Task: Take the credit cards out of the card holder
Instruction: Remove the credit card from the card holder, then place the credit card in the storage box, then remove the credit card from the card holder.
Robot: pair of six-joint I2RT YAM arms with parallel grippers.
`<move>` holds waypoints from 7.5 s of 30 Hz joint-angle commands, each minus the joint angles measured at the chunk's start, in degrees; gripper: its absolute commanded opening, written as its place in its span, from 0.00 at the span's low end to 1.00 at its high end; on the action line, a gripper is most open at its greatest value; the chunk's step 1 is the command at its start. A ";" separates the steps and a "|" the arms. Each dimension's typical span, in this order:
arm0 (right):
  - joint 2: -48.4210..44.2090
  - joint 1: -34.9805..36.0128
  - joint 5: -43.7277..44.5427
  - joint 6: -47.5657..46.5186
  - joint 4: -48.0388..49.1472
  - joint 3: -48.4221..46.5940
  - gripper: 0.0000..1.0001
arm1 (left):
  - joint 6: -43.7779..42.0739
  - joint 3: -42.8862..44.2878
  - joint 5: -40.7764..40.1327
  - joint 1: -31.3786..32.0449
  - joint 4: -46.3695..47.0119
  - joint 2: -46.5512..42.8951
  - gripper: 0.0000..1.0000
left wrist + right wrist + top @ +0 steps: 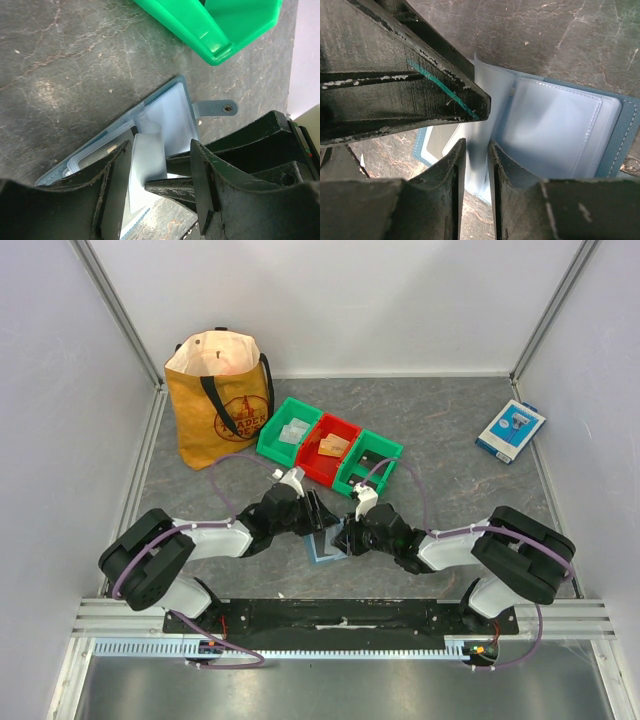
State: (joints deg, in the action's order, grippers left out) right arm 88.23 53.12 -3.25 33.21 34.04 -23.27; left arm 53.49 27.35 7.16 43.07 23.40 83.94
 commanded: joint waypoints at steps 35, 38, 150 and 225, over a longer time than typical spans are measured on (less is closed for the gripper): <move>-42.08 0.40 22.50 -6.76 -21.12 8.41 0.66 | 4.78 12.63 12.00 3.95 9.47 15.89 0.55; -41.91 0.40 19.43 -7.19 -21.30 7.89 0.61 | 4.86 13.17 12.53 3.95 10.00 16.52 0.55; -14.92 -16.39 -8.01 -7.01 -26.72 -2.65 0.00 | -5.59 0.25 -6.01 5.45 -31.92 -4.40 0.02; -6.59 13.66 27.13 -17.22 -45.65 -25.69 0.81 | -35.48 12.99 -17.88 -19.25 -53.28 -37.80 0.82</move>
State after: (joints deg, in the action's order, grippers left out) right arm 79.35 63.02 15.29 8.80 -17.23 -49.06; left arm 19.57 39.92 -9.32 24.43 -31.16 45.76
